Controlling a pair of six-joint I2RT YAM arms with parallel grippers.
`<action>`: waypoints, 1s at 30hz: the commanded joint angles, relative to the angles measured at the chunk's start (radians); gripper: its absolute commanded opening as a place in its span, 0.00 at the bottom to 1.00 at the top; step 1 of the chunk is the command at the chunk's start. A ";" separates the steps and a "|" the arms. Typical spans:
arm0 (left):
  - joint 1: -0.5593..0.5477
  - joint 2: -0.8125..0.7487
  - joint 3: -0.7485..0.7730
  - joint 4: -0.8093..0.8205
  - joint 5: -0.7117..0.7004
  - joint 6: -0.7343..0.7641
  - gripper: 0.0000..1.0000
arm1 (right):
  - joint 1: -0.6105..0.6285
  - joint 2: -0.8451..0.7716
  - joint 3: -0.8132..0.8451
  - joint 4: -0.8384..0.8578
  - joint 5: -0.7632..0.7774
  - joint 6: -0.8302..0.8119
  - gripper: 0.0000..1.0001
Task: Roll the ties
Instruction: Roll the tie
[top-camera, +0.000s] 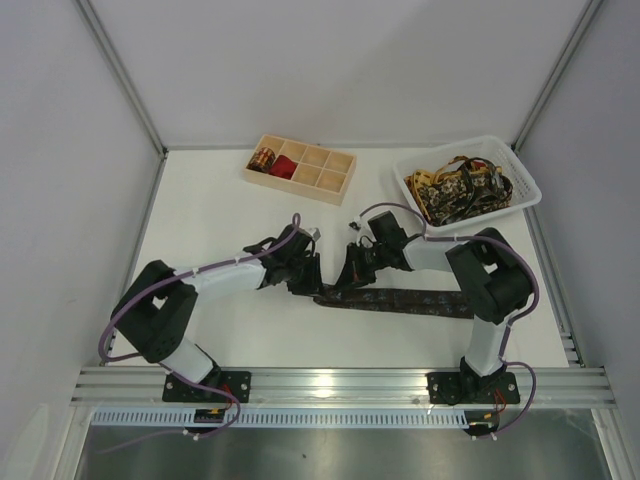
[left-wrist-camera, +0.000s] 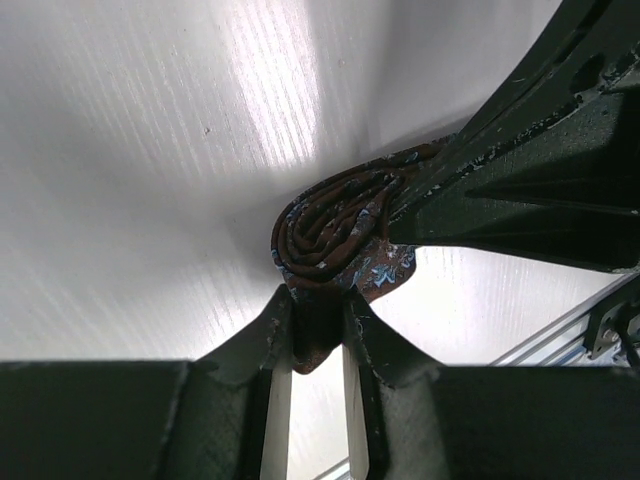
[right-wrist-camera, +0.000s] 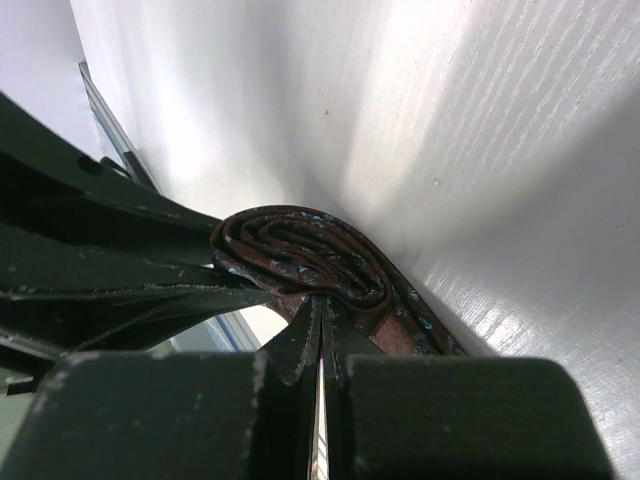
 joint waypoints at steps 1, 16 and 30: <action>-0.034 -0.025 0.076 -0.051 -0.003 0.029 0.18 | 0.022 0.024 -0.002 0.018 0.064 0.005 0.00; -0.122 0.034 0.200 -0.091 0.014 0.033 0.21 | 0.032 -0.065 -0.073 0.052 0.076 0.030 0.00; -0.226 0.111 0.321 -0.178 -0.061 0.046 0.24 | 0.077 -0.183 -0.200 0.082 0.157 0.068 0.00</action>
